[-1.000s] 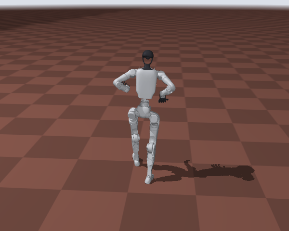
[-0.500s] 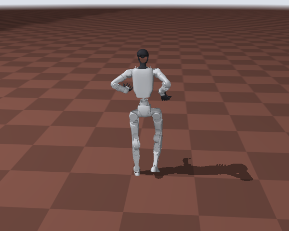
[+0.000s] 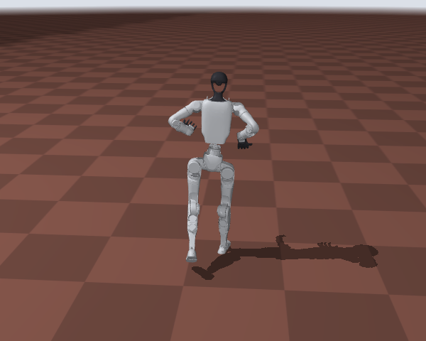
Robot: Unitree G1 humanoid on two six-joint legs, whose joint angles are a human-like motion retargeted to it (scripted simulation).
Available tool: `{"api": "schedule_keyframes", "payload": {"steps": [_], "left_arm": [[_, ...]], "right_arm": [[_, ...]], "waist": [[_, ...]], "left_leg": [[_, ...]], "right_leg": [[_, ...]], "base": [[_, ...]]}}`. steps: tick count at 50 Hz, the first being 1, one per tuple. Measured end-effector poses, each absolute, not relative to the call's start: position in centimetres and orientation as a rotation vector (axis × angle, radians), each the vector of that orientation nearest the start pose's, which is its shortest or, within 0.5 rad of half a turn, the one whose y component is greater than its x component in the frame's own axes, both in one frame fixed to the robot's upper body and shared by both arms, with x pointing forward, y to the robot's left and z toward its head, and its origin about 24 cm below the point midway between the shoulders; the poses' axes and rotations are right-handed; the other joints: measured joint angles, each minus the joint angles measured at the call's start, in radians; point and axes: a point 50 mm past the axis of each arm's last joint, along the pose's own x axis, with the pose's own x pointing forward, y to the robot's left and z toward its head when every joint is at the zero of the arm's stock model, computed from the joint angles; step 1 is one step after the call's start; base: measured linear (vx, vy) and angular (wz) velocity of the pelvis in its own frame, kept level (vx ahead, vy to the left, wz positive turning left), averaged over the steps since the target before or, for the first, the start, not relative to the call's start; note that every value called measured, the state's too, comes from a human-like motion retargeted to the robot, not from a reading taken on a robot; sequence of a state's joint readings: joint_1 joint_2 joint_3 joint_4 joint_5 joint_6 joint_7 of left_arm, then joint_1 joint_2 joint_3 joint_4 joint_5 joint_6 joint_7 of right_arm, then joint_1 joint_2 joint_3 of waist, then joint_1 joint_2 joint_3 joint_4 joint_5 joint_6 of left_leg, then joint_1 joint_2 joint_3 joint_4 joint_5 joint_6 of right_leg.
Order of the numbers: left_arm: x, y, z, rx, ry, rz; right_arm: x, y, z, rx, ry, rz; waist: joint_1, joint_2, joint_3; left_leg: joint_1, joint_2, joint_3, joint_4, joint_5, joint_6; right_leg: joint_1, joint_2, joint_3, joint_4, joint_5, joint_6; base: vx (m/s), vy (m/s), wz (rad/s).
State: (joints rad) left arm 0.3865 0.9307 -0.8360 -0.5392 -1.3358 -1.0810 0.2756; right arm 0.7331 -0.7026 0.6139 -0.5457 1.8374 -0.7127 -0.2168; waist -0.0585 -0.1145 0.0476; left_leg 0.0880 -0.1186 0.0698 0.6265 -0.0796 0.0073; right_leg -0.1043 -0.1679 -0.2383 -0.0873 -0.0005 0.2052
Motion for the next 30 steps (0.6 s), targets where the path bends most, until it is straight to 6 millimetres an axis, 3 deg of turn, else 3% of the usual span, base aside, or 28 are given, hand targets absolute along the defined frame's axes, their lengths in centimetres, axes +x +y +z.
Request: {"api": "schedule_keyframes", "payload": {"steps": [2,5,8,11,15,18,20,22,26,30], "left_arm": [[12.3,19.4,7.1,-0.956,-0.03,0.14],[12.3,19.4,7.3,-0.956,-0.032,0.134],[12.2,19.3,7.6,-0.961,-0.044,0.113],[12.3,19.5,7.8,-0.963,-0.061,0.107],[12.4,19.9,7.9,-0.963,-0.083,0.139],[12.5,20.1,8.2,-0.956,-0.103,0.137],[12.4,20.0,8.3,-0.952,-0.11,0.128],[12.4,19.9,8.3,-0.959,-0.11,0.124],[12.5,19.8,8.2,-0.972,-0.102,0.12],[12.6,19.5,8.1,-1.004,-0.091,0.109]], "right_arm": [[6.5,-18.5,0.9,1.355,0.464,-0.599],[6.4,-18.4,0.8,1.349,0.48,-0.598],[6.4,-18.2,0.9,1.351,0.477,-0.579],[6.5,-18.1,0.9,1.355,0.462,-0.562],[6.8,-18.2,0.9,1.355,0.442,-0.548],[7.1,-18.1,1.1,1.352,0.43,-0.527],[7.0,-18.1,1.1,1.357,0.431,-0.525],[7.0,-18.1,1.0,1.363,0.434,-0.529],[6.9,-18.0,0.7,1.376,0.443,-0.544],[6.7,-18.0,0.4,1.395,0.439,-0.552]], "waist": [[0.022,-0.014,-0.014],[0.063,-0.035,-0.022],[0.103,-0.054,-0.023],[0.145,-0.052,-0.021],[0.213,0.005,0.005],[0.251,0.065,0.046],[0.261,0.085,0.063],[0.265,0.086,0.071],[0.267,0.083,0.054],[0.253,0.093,0.027]], "left_leg": [[-0.139,-0.003,0.028,0.197,0.022,0.029],[-0.308,-0.001,0.078,0.36,-0.032,0.08],[-0.422,-0.013,0.11,0.331,-0.131,0.115],[-0.487,-0.018,0.116,0.132,-0.17,0.119],[-0.466,0.042,0.152,-0.322,-0.081,0.075],[-0.426,0.101,0.236,-0.604,-0.012,-0.029],[-0.42,0.113,0.286,-0.71,-0.011,-0.105],[-0.437,0.112,0.304,-0.714,-0.049,-0.146],[-0.407,0.101,0.275,-0.714,-0.025,-0.132],[-0.316,0.117,0.252,-0.714,-0.004,-0.087]], "right_leg": [[0.022,-0.012,0.01,0.002,-0.022,0.001],[0.041,-0.026,0.028,0.02,-0.054,0.018],[0.055,-0.036,0.051,0.042,-0.084,0.038],[0.065,-0.025,0.08,0.067,-0.115,0.046],[0.11,0.05,0.126,0.098,-0.162,0.022],[0.2,0.118,0.155,0.098,-0.201,0.001],[0.259,0.138,0.168,0.092,-0.22,-0.002],[0.303,0.138,0.181,0.09,-0.23,-0.002],[0.353,0.144,0.213,0.126,-0.207,-0.021],[0.358,0.165,0.225,0.269,-0.055,-0.047]], "base": [[0.64,-0.17,-0.22],[0.59,-0.14,-0.33],[0.56,-0.09,-0.4],[0.55,-0.05,-0.5],[0.59,-0.01,-0.82],[0.66,0.04,-0.83],[0.68,0.07,-0.52],[0.68,0.09,-0.36],[0.73,0.11,-0.28],[0.79,0.15,-0.15]]}}
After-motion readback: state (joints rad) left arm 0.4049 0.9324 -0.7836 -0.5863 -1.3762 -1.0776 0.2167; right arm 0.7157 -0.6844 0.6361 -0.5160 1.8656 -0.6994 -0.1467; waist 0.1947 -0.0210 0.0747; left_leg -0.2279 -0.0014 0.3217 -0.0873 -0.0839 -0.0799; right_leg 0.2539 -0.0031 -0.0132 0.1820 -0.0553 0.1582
